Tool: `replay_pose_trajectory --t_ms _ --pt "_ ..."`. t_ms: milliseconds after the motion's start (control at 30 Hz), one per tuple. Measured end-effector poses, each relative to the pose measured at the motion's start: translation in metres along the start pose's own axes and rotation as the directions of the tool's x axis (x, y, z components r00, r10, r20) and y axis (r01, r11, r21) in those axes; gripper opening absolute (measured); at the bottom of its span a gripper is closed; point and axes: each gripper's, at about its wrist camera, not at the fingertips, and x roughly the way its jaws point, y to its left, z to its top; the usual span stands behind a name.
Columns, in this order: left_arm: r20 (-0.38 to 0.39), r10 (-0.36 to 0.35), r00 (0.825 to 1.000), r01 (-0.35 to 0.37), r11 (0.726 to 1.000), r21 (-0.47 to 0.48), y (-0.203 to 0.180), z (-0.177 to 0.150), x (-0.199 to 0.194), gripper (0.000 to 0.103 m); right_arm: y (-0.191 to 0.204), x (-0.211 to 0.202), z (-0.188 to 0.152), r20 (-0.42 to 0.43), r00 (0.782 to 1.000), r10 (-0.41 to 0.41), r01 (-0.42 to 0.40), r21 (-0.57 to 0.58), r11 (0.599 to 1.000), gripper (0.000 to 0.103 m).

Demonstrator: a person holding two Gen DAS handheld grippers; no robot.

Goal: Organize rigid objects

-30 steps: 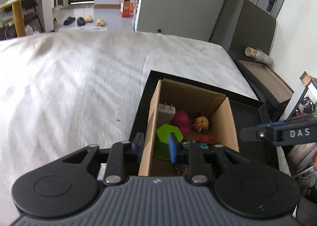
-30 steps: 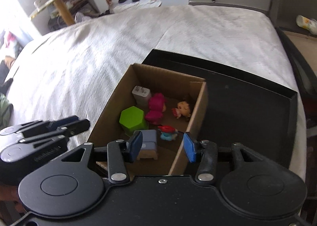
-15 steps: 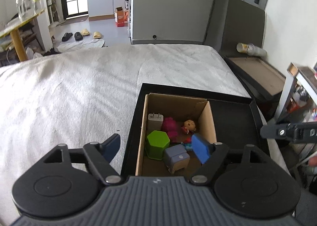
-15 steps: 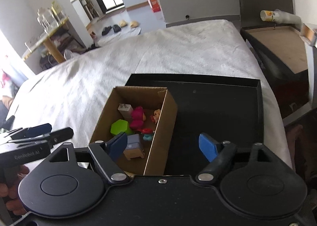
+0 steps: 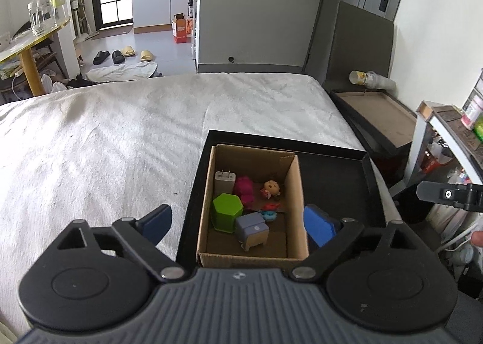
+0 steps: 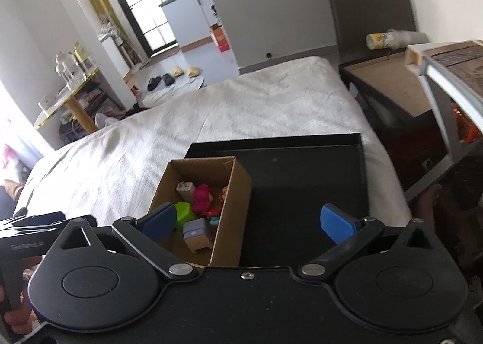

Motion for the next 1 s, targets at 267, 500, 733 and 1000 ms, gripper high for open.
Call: replay_pose_trajectory --t_ms 267,500,733,1000 --pt "0.025 -0.031 0.999 0.031 1.000 0.003 -0.004 -0.007 -0.029 0.100 -0.013 -0.024 -0.012 0.020 0.999 -0.046 0.044 0.083 0.996 0.103" --pt "0.055 -0.065 0.996 0.065 0.998 0.008 -0.007 -0.012 -0.052 0.101 -0.011 -0.047 -0.021 0.041 0.996 -0.073 0.068 0.102 0.992 0.103" --pt "0.083 -0.088 0.993 0.088 0.996 0.000 -0.006 -0.018 -0.072 0.102 -0.002 -0.070 -0.027 0.061 0.993 -0.097 0.090 0.111 0.990 0.103" --pt "0.087 -0.090 0.992 0.091 0.996 -0.007 -0.005 -0.027 -0.083 0.102 0.013 -0.086 -0.040 0.058 0.991 -0.119 0.115 0.071 0.991 0.103"
